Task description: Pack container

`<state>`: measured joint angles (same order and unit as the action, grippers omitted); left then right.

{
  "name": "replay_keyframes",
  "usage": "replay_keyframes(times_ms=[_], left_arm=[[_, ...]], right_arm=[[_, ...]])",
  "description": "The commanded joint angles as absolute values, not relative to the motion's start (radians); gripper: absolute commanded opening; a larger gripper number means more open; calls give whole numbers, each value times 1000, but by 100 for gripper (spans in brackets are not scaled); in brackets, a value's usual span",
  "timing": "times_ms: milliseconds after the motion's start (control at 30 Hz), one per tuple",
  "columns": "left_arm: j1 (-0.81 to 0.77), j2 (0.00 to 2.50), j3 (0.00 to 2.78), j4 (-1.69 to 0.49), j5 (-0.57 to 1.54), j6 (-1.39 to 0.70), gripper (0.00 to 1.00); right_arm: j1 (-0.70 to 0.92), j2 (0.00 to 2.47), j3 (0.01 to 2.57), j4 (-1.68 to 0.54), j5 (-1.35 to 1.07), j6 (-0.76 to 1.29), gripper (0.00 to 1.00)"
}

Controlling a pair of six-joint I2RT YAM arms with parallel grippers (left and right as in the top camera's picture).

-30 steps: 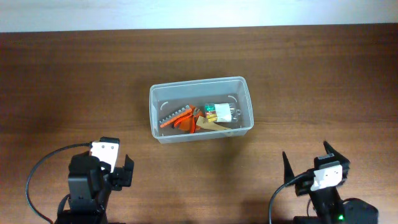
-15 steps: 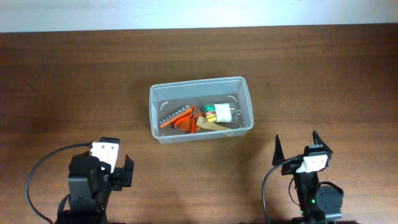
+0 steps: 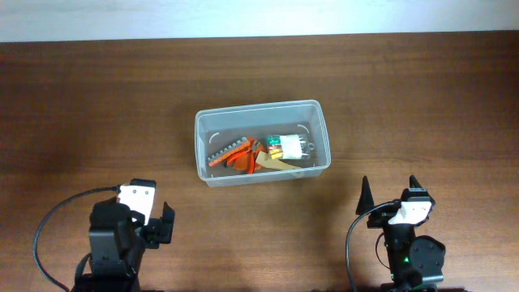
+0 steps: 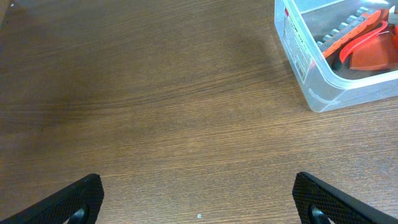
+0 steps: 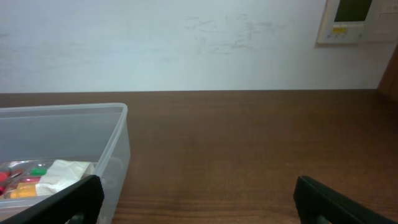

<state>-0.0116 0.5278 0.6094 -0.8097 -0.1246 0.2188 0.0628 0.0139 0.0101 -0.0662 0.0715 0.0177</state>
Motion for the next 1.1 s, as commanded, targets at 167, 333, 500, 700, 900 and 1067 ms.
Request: replay_keyframes(times_ms=[167,333,500,700,900,1067], left_arm=[[-6,521,604,-809,-132,206,99],[-6,521,604,-809,-132,206,99],[-6,521,604,-809,-132,206,99],[-9,518,604,-809,-133,207,99],[-38,388,591,-824,7,212,99],[-80,184,461,-777,101,70,99]], right_arm=[[72,4,6,-72,106,28,99],[72,4,6,-72,106,28,99],[72,4,6,-72,106,28,99],[72,4,6,-72,106,28,99],[72,4,6,-72,106,28,99],[72,4,6,-72,106,28,99]])
